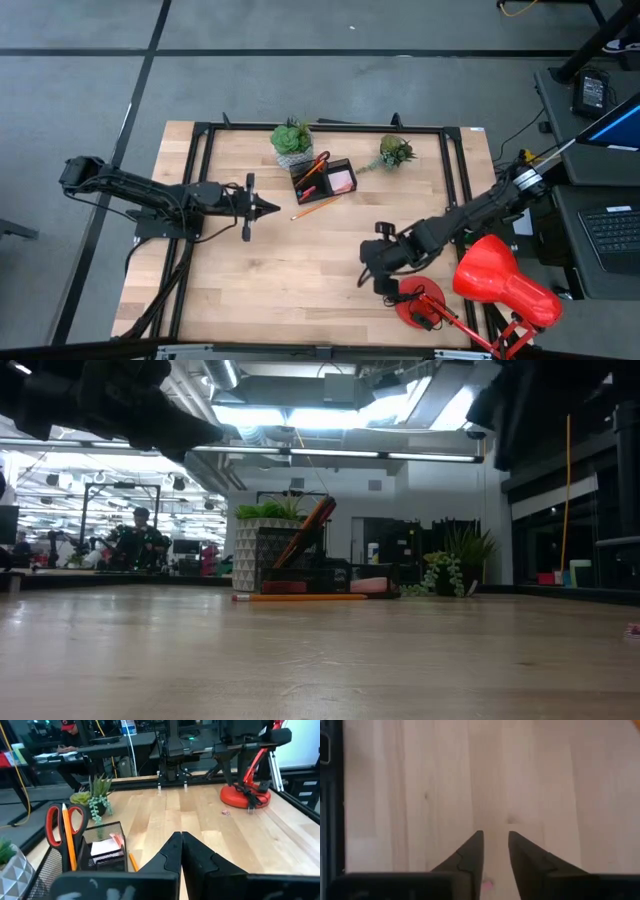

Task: Pick and place office supplies into organizer
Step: Put the pink binder clip into the black desk organizer

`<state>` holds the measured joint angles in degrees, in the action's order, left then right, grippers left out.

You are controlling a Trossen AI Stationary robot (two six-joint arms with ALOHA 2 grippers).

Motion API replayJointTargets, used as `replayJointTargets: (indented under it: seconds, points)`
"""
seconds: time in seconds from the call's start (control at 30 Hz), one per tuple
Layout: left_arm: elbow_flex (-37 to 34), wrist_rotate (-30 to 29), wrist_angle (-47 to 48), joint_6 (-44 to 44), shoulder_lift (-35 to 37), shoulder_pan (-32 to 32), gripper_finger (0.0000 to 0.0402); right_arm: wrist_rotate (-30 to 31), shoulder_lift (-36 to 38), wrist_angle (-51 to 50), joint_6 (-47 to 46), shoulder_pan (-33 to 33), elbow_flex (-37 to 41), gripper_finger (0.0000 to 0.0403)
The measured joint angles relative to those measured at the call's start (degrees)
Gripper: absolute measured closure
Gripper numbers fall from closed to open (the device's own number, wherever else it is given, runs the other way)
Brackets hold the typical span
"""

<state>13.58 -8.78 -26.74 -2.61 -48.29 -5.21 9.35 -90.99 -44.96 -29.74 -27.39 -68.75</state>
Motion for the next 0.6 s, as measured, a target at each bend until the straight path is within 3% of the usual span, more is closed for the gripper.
replayJointTargets:
  seconds: [0.17,0.4,0.6]
  points:
    - [0.1,0.2,0.9,1.3,-0.6,0.0,0.04,0.1,-0.8,-2.5,-2.7,-2.3,1.3,0.0274]
    - [0.0,0.2,1.2,0.0,-1.4,0.0,0.0399,0.2,-0.8,-0.5,-13.4,-5.0,10.1,0.0249]
    - [0.0,0.5,1.2,0.4,-1.5,0.0,0.0399,0.0,-0.8,2.3,-13.2,-5.9,12.3,0.0237]
